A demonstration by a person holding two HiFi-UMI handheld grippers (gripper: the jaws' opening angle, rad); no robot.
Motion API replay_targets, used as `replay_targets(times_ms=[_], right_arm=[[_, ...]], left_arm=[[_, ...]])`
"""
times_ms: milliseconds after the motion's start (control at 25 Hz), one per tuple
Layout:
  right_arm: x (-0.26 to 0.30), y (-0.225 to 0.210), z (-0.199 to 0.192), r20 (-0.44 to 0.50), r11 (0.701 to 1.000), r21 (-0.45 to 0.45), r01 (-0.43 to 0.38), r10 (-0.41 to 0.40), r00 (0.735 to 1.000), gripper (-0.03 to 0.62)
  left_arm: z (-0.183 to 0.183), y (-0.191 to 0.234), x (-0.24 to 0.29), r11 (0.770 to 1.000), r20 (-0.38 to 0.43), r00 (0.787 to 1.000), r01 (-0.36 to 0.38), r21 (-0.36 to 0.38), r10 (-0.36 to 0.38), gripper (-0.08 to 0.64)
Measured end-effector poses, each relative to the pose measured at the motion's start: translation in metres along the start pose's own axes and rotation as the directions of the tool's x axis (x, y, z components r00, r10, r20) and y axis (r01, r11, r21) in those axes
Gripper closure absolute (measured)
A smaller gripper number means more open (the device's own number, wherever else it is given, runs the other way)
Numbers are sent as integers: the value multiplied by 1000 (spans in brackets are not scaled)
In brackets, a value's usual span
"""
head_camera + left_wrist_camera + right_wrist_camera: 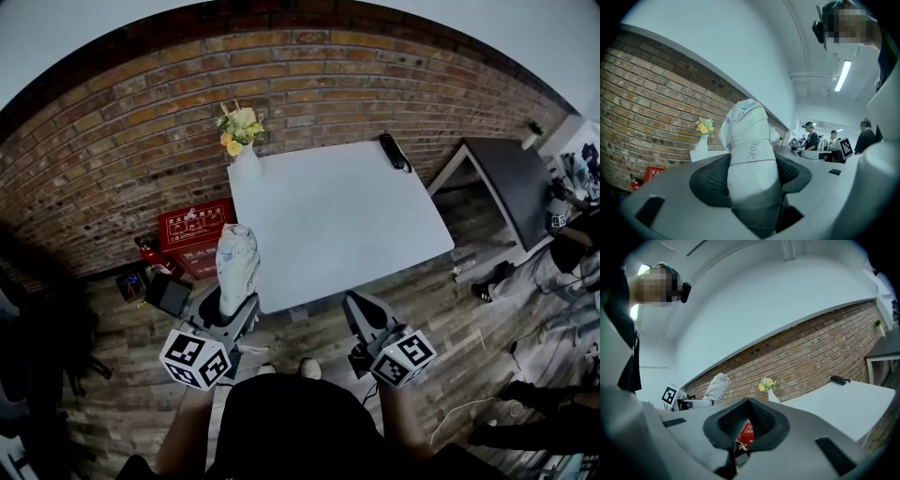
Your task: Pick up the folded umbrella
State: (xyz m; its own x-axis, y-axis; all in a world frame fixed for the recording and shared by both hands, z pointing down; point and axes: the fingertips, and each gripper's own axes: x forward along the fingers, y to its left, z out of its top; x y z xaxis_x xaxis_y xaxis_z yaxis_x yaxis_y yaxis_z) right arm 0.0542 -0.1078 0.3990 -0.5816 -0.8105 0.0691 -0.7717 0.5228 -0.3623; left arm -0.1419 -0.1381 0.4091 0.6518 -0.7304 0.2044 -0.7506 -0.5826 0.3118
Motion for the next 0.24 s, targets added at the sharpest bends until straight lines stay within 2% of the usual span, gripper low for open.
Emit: replay_targets(times_ms=[240], right_arm=[[-4, 4, -4, 1, 1000, 4, 21, -21, 1000, 571]], left_arm=[[-3, 2, -2, 1000, -10, 1000, 21, -7, -21, 290]])
